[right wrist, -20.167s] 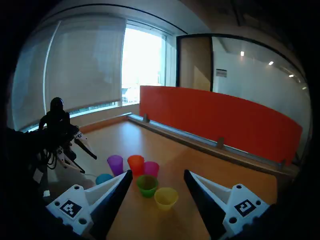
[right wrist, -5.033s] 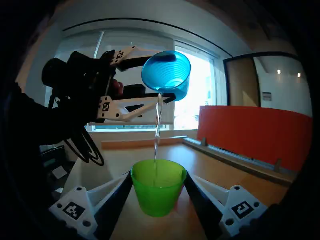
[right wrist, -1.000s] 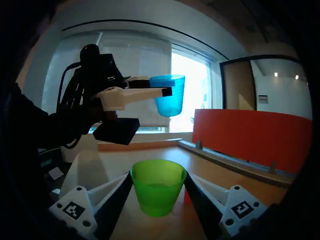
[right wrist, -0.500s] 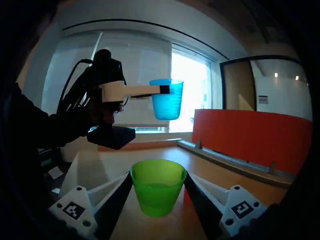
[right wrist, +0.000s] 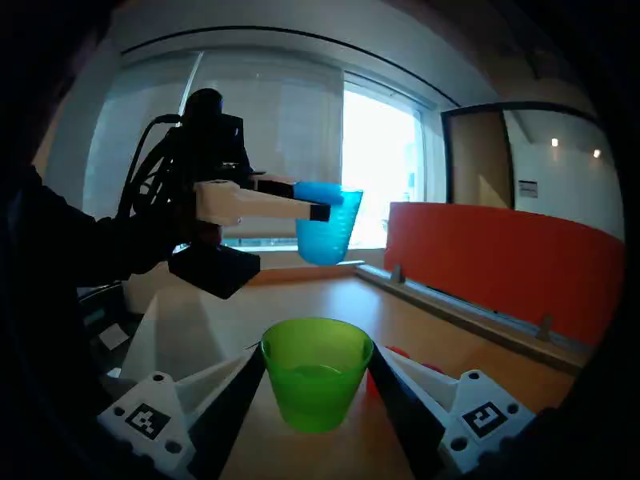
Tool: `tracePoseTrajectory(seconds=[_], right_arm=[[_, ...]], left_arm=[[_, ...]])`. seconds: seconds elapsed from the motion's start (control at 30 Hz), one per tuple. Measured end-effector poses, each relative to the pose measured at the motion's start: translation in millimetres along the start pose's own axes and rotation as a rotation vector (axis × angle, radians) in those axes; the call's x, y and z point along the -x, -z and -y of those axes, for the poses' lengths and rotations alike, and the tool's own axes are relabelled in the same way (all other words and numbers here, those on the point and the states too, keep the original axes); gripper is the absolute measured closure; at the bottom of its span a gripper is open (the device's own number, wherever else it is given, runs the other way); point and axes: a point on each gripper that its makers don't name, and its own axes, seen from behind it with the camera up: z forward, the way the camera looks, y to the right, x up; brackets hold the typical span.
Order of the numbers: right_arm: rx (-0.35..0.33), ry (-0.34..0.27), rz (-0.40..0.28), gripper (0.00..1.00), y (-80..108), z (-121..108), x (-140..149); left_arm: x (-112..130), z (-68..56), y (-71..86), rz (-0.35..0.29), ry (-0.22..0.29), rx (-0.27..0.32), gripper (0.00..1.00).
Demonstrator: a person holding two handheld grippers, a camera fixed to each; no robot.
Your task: Pour water
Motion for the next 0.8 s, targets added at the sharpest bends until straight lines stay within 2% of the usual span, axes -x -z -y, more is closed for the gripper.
tracePoseTrajectory(seconds=[0.23, 0.53, 0.8], right_arm=[[-0.007, -0.003, 0.070, 0.08, 6.0, -2.9, 17.3], [-0.008, -0.017, 0.144, 0.08, 12.4, -13.3, 33.6], [-0.016, -0.007, 0.217, 0.08, 17.4, -16.5, 50.2]], left_arm=[[32.0, -8.4, -4.4, 0.097, 0.002, 0.038, 0.14], [63.8, -15.1, -9.3, 0.183, -0.001, 0.065, 0.14], [96.6, -19.2, -6.8, 0.261, -0.006, 0.075, 0.14]])
